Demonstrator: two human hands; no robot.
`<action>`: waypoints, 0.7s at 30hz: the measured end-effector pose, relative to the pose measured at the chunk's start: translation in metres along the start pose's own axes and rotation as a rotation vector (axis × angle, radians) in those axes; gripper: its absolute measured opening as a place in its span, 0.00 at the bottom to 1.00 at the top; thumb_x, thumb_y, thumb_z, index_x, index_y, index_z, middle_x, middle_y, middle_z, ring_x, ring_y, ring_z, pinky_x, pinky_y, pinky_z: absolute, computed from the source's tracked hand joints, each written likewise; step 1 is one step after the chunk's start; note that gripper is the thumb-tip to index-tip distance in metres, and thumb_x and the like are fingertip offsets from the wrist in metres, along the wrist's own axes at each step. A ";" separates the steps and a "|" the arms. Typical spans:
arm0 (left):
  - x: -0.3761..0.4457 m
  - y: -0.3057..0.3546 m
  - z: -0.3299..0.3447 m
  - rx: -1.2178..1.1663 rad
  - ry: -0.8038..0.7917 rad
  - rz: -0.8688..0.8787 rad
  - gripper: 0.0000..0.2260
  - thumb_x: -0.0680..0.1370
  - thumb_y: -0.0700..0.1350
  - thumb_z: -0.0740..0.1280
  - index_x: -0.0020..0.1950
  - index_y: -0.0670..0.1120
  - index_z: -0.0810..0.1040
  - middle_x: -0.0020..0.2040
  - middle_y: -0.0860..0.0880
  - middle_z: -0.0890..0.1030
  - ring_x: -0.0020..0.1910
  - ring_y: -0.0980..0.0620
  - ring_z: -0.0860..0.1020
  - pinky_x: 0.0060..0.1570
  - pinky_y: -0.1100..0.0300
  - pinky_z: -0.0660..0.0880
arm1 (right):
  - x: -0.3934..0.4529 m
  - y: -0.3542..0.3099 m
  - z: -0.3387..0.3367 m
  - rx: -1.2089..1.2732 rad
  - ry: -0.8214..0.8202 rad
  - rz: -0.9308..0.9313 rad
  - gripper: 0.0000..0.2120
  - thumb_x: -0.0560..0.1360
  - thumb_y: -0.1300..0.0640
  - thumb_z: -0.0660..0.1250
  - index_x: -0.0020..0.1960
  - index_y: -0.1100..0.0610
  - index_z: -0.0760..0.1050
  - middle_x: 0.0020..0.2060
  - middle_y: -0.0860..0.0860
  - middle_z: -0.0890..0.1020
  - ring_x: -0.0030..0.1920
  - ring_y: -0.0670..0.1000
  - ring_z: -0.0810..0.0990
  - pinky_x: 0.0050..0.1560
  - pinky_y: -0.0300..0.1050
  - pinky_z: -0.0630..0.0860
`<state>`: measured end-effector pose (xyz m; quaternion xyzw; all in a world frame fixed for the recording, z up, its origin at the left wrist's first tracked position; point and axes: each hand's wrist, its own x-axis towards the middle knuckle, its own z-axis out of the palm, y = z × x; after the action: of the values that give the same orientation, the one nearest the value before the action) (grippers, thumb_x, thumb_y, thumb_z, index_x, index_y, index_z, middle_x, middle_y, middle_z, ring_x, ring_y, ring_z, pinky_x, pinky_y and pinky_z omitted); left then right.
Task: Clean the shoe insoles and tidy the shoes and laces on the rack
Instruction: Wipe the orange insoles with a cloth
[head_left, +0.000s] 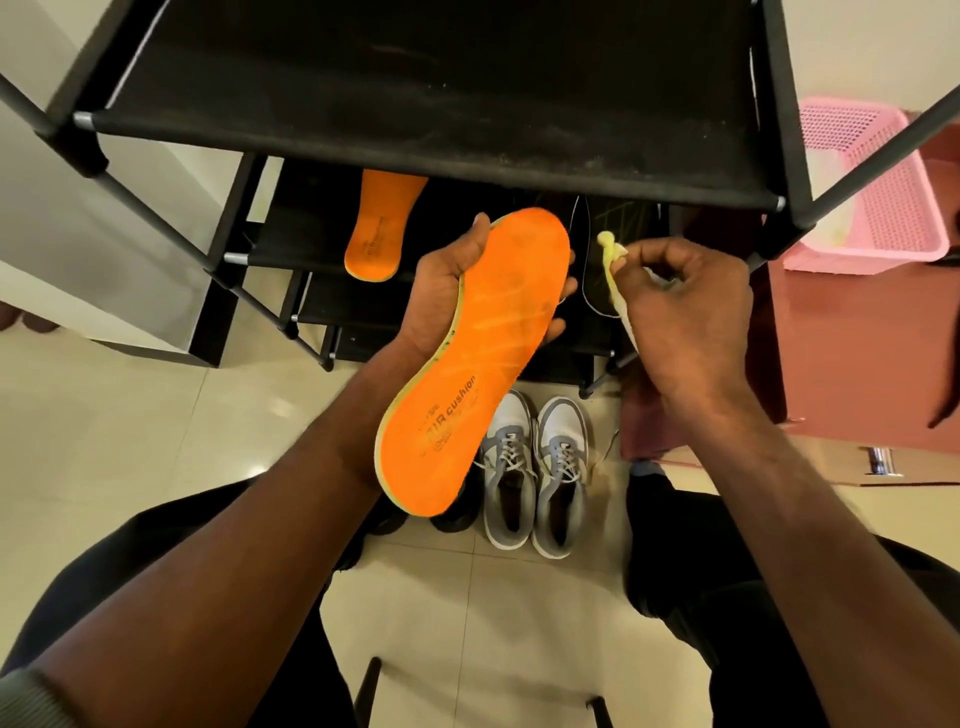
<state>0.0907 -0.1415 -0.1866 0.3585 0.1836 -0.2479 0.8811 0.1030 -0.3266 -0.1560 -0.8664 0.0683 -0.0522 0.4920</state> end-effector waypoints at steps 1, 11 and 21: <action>-0.005 0.003 0.007 -0.017 0.041 0.024 0.31 0.82 0.61 0.64 0.78 0.42 0.68 0.74 0.38 0.74 0.70 0.37 0.75 0.67 0.35 0.72 | -0.002 -0.002 0.001 0.017 -0.013 -0.023 0.04 0.79 0.56 0.73 0.51 0.48 0.84 0.43 0.37 0.83 0.44 0.29 0.80 0.44 0.24 0.75; -0.014 -0.011 0.021 0.080 -0.007 0.035 0.26 0.87 0.57 0.50 0.67 0.40 0.77 0.56 0.40 0.84 0.53 0.44 0.85 0.53 0.49 0.83 | -0.019 0.005 0.015 -0.297 -0.107 -0.278 0.08 0.77 0.59 0.73 0.56 0.53 0.86 0.51 0.47 0.84 0.54 0.53 0.79 0.51 0.48 0.78; -0.009 -0.014 0.014 0.056 0.006 0.110 0.32 0.88 0.55 0.48 0.39 0.45 0.85 0.32 0.48 0.81 0.30 0.55 0.82 0.33 0.62 0.81 | -0.017 0.008 0.013 -0.380 -0.111 -0.413 0.09 0.74 0.56 0.73 0.53 0.49 0.87 0.47 0.44 0.82 0.50 0.54 0.76 0.49 0.61 0.77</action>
<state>0.0775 -0.1578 -0.1804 0.3933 0.1592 -0.2031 0.8824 0.0876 -0.3163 -0.1699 -0.9402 -0.1280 -0.0898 0.3026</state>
